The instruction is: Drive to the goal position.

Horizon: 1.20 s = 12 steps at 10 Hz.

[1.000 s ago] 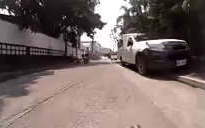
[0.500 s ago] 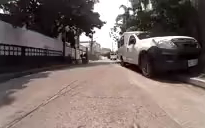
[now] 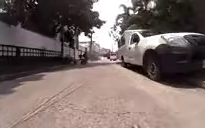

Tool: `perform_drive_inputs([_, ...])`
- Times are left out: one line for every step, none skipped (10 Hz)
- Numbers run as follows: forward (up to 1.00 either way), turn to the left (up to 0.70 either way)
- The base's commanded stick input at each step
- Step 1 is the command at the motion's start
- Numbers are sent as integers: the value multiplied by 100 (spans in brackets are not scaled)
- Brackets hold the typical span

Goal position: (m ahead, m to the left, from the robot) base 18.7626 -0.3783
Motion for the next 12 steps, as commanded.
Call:
perform_drive_inputs([85,0])
perform_drive_inputs([85,0])
perform_drive_inputs([85,0])
perform_drive_inputs([85,0])
perform_drive_inputs([85,0])
perform_drive_inputs([85,0])
perform_drive_inputs([85,0])
perform_drive_inputs([85,0])
perform_drive_inputs([85,0])
perform_drive_inputs([85,0])
perform_drive_inputs([85,0])
perform_drive_inputs([85,0])
